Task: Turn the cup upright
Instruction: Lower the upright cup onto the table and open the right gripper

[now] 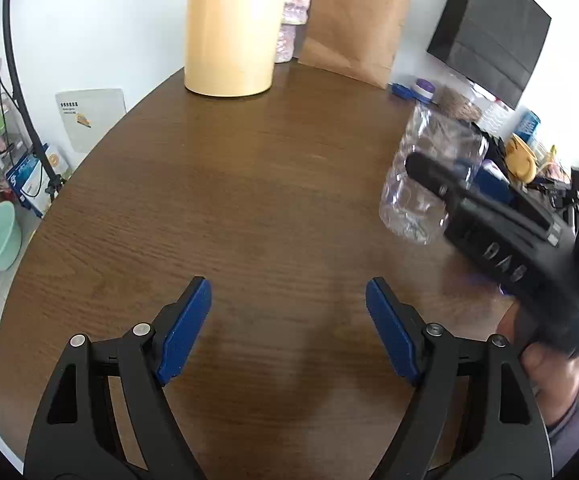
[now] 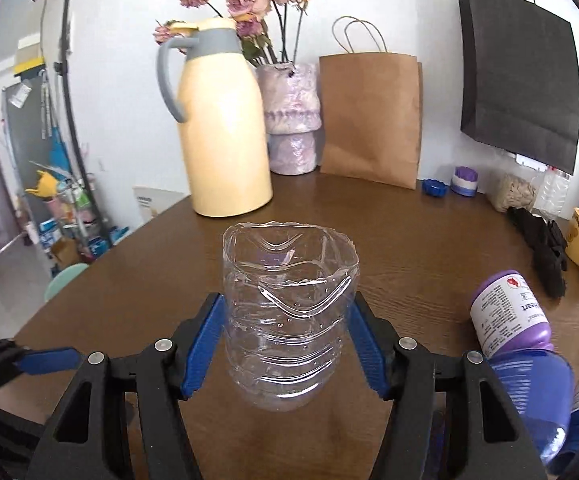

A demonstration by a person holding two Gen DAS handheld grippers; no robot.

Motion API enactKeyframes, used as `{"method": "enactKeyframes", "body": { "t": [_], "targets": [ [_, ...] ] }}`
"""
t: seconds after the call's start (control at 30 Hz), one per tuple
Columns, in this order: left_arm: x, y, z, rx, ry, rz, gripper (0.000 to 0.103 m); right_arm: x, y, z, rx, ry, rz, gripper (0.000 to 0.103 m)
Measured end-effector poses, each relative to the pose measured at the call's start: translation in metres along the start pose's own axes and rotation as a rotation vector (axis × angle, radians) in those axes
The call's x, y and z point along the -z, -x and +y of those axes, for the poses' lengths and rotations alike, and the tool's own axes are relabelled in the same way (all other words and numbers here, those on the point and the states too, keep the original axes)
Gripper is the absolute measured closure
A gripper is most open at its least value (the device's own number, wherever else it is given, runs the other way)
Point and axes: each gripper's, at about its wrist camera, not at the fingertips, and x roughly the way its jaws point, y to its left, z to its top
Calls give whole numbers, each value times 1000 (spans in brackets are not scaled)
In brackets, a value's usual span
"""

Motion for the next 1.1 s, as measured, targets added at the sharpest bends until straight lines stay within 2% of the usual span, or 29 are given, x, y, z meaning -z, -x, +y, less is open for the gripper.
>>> {"method": "enactKeyframes", "body": {
  "t": [0.07,0.23,0.33,0.53,0.6,0.7,0.83,0.87,0.97,1.1],
  "targets": [
    [0,0,-1,-4,-6,-8,26,2,-12,1,21,0,41,37],
    [-1,-5,-4,-9,-24,-3,25,6,-11,7,38,11,44,35],
    [-2,-6,-2,-10,-23,2,25,13,-10,9,12,2,75,35],
    [0,-2,3,-1,-10,11,25,14,-12,6,-20,-9,85,34],
    [2,0,3,-6,-17,7,19,14,-12,6,-28,-5,99,33],
    [5,3,2,-10,-20,5,18,16,-16,8,-33,17,141,33],
    [7,7,0,-15,-29,2,18,17,-12,8,-31,15,134,33],
    [8,9,0,-16,-30,2,18,16,-10,7,-29,14,132,33],
    [9,15,-1,-17,-30,-5,18,16,2,6,-18,15,119,21],
    [13,29,-5,-15,-38,-18,17,20,25,-2,-25,-21,118,21]
  ]
}}
